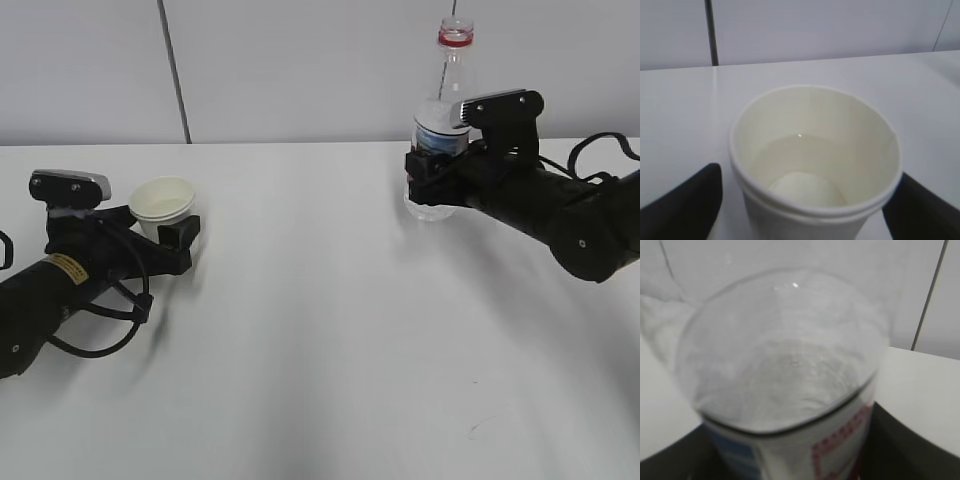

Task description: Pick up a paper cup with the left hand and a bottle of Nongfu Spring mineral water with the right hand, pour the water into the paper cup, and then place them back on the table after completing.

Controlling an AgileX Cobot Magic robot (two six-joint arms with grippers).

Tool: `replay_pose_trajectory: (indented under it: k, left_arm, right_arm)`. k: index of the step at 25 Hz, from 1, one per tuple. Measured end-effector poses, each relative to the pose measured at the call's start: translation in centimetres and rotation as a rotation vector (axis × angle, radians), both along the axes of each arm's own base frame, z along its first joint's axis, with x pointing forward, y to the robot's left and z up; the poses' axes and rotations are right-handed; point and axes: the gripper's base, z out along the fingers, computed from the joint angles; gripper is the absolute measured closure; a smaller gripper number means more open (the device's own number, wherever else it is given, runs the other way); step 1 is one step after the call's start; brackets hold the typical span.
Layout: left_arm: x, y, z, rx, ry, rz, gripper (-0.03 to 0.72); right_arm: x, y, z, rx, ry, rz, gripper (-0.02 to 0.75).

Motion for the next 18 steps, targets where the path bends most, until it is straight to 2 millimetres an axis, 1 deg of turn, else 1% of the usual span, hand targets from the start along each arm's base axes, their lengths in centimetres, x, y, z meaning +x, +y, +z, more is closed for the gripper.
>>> replay_pose_trajectory:
  k: [3,11,18]
  left_arm:
    - [-0.2,0.0,0.1,-0.003,0.004,0.001,0.094]
    - [-2.3,0.5,1.0,0.0,0.026,0.001,0.094]
    - [-4.0,0.8,1.5,0.004,0.046,0.001,0.099]
  right_arm:
    - [0.0,0.0,-0.1,0.0,0.002,0.0,0.298]
    - [0.0,0.0,-0.3,0.002,0.007,-0.005,0.298]
    - [0.2,-0.1,-1.9,0.008,0.041,-0.019,0.298]
